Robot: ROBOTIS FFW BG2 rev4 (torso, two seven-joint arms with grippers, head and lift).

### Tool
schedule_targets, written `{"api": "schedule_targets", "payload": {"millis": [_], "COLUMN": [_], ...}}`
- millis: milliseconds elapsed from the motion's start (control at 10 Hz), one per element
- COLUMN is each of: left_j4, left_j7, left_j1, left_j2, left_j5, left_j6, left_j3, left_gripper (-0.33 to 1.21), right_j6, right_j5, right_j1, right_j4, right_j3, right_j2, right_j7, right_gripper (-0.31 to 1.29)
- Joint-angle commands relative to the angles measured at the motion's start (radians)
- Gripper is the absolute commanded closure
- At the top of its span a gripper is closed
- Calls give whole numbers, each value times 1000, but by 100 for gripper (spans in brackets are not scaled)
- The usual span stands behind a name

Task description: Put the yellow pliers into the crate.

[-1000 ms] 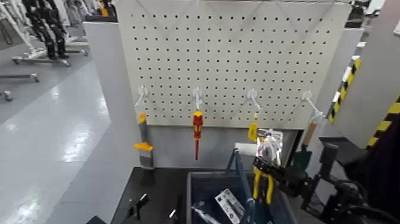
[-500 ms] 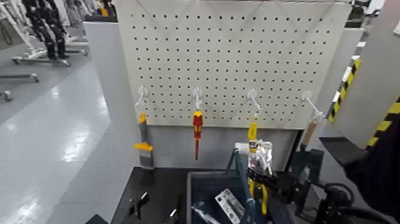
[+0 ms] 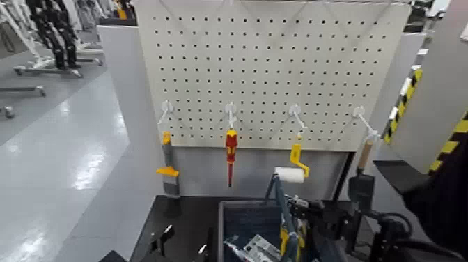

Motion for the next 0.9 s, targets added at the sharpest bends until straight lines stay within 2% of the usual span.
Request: {"api": "schedule_targets", "payload": {"millis": [100, 400, 600, 800, 900], "left_j4": [0, 0, 0, 0, -2], "left_j7": [0, 0, 0, 0, 0], "left_j1": [0, 0, 0, 2, 2], "left_j2": [0, 2, 2, 2, 2], "left_j5": [1, 1, 1, -1, 1], "left_j6": [0, 0, 0, 0, 0], "left_j3": [-1, -2, -4, -4, -4], "left_gripper": [12, 12, 12, 12, 12], "right_j6": [1, -8, -39, -119, -180], "right_j5": [0, 0, 22, 34, 32], "right_j1": [4, 15, 47, 104, 130], "right_j4": [-23, -70, -164, -236, -250], "right_j3": [-7, -14, -31, -41, -45], "right_j2": [0, 2, 7, 17, 23], "right_j7": [-1, -12, -69, -153, -175], "right_gripper": [19, 19, 19, 19, 19]}}
